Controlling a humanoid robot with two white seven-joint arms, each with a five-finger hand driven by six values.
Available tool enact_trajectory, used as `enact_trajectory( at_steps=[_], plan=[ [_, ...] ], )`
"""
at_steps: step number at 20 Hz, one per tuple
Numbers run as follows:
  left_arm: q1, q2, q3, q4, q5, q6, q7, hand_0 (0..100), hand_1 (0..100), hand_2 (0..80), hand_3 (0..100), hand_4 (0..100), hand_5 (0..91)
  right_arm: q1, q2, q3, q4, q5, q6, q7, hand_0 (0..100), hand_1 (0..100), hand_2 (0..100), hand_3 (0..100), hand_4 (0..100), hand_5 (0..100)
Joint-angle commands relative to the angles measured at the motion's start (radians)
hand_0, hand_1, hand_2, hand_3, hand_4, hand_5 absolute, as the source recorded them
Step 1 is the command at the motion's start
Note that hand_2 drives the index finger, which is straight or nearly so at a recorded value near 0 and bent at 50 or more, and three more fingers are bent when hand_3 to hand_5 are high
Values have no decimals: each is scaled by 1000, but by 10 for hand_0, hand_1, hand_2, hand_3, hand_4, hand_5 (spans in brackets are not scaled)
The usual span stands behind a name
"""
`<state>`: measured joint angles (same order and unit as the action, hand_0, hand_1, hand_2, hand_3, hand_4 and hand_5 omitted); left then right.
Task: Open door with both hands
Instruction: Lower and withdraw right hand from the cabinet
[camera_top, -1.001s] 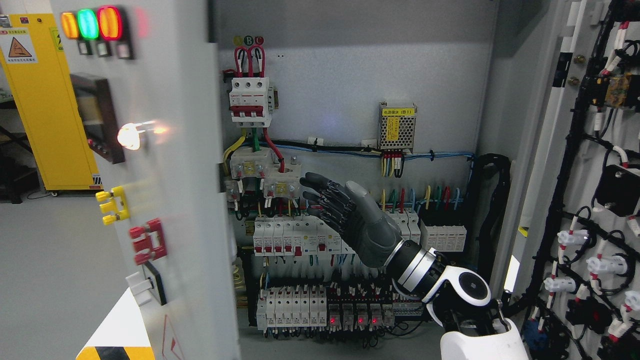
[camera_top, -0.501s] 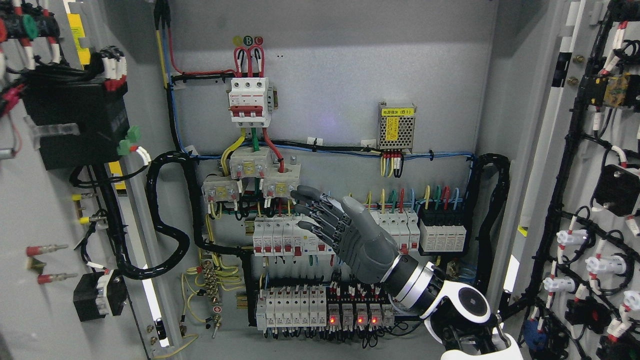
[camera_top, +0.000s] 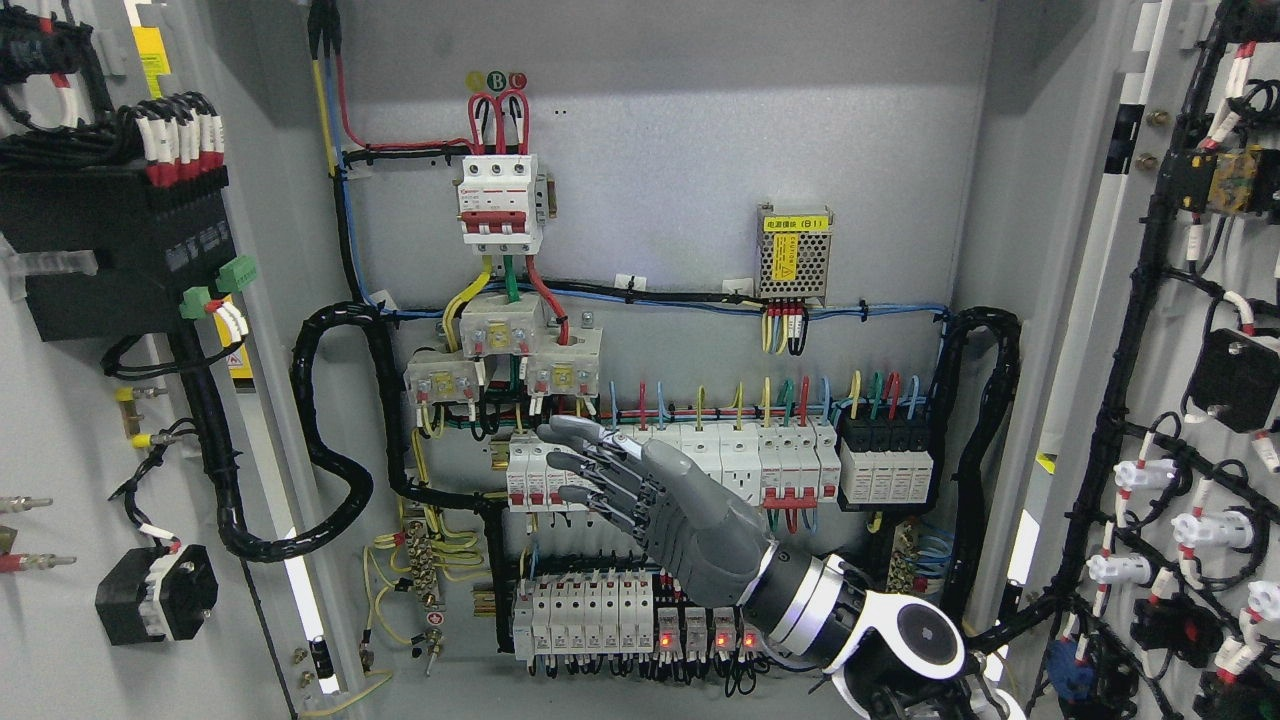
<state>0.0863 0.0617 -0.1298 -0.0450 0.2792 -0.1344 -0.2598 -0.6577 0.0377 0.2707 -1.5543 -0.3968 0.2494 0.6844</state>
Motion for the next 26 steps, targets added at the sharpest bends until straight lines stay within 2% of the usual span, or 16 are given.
enact_trajectory(
  at_steps=[1,8,11,16,19,26],
  plan=[
    [-3,0,1,2,0,-2,-3,265,19,0,0,0,0,33,5,168,-47,-4,-4,-3,215,64,0,0,0,0],
    [-2,3,1,10,0,-2,-3,265,16,0,0,0,0,121,13,315,-82,-5,-2,9,215,64,0,0,0,0],
    [0,1,2,10,0,-2,-3,265,14,0,0,0,0,147,36,367,-99,-5,-1,7,215,64,0,0,0,0],
    [0,1,2,10,0,-2,-3,264,14,0,0,0,0,168,88,403,-99,-5,2,1,215,63,0,0,0,0],
    [0,1,2,8,0,-2,-3,264,14,0,0,0,0,170,109,447,-98,-4,5,-2,215,63,0,0,0,0],
    [0,0,1,8,0,-2,-3,264,14,0,0,0,0,168,114,484,-93,-27,21,-3,215,64,0,0,0,0]
  ],
)
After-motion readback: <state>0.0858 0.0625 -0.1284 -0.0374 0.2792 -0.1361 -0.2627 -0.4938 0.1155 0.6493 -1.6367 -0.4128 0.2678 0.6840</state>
